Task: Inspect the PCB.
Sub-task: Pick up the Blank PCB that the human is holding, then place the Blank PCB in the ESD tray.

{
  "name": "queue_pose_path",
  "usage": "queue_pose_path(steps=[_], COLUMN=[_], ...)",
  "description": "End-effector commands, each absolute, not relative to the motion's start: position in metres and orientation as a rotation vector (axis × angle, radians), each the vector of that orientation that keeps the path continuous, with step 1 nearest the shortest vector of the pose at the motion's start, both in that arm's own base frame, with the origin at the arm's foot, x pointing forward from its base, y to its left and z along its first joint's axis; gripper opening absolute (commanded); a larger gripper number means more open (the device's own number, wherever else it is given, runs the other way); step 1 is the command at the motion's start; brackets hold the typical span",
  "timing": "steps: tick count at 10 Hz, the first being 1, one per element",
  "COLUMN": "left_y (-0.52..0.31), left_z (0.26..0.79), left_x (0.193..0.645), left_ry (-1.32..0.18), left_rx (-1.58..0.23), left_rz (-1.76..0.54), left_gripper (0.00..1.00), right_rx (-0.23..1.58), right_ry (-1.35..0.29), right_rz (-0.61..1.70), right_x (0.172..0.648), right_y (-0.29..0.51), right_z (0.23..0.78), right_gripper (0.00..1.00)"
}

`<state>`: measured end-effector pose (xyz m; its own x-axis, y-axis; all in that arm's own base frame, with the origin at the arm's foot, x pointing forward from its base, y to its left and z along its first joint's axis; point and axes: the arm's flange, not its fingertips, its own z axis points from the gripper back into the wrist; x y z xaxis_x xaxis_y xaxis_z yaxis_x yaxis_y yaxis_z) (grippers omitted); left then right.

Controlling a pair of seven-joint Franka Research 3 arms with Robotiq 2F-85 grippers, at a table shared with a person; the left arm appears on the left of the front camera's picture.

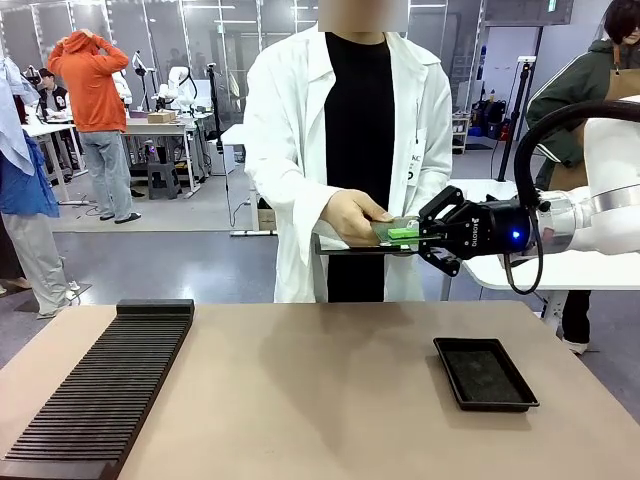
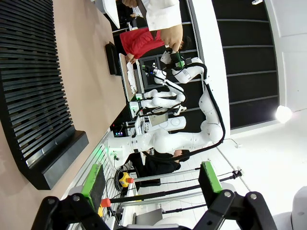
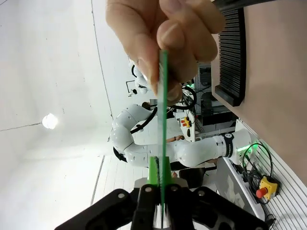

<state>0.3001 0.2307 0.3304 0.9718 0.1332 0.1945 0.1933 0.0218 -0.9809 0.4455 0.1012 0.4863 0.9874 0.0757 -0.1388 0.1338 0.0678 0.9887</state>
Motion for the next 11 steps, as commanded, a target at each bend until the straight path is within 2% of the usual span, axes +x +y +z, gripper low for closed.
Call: queue_pose_path(steps=[1, 11], left_y=[0.2308, 0.2308], left_z=[0.3305, 0.3305], left_x=[0.3008, 0.3008], left_ry=[-0.264, -0.264], left_rx=[-1.549, -1.549], left_rz=[-0.046, -0.046], left_gripper=[1.0, 1.0], right_rx=[1.512, 1.503], right_ry=[0.161, 0.171], right_rz=[-0.081, -0.051], right_x=[0.4441, 0.4449], right_y=[0.1094, 0.1017], right_z=[0.4874, 0.4836], right_gripper=[0.0, 0.0])
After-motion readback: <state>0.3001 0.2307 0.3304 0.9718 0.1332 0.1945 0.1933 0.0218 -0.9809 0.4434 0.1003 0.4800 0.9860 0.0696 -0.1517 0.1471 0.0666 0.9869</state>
